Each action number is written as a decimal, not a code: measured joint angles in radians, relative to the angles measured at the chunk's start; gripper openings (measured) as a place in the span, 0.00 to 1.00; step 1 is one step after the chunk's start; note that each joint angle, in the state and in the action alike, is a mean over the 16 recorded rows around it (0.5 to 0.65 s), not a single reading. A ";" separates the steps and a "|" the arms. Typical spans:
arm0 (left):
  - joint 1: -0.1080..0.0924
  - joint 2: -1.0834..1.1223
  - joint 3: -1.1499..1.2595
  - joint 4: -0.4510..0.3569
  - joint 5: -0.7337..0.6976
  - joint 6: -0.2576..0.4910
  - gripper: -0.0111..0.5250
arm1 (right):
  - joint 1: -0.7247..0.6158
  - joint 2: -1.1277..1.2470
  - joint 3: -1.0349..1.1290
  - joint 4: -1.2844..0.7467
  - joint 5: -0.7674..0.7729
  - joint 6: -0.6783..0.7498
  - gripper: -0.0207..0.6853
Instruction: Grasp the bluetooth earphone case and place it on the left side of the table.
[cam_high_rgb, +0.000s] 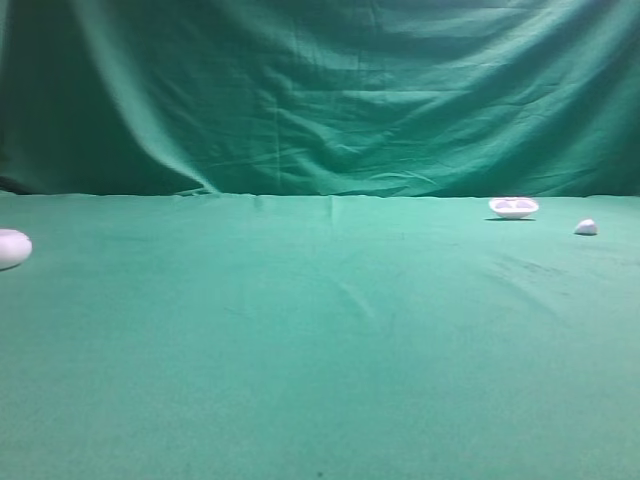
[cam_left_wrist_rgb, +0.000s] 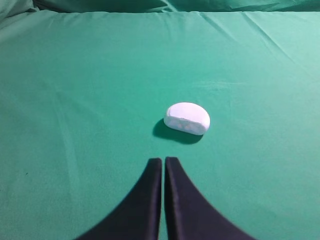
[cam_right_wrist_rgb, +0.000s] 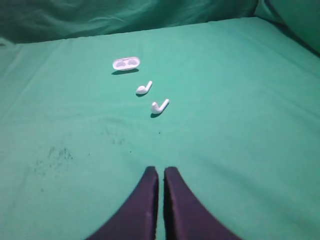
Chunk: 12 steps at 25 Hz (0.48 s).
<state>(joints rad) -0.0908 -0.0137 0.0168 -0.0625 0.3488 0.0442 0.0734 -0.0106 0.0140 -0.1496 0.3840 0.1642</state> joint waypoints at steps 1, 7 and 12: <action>0.000 0.000 0.000 0.000 0.000 0.000 0.02 | -0.001 -0.001 0.005 0.000 -0.003 0.001 0.03; 0.000 0.000 0.000 0.000 0.000 0.000 0.02 | -0.003 -0.001 0.012 0.001 -0.008 0.005 0.03; 0.000 0.000 0.000 0.000 0.000 0.000 0.02 | -0.003 -0.001 0.012 0.002 -0.008 0.008 0.03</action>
<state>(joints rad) -0.0908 -0.0137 0.0168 -0.0625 0.3488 0.0442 0.0709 -0.0120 0.0262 -0.1478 0.3758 0.1725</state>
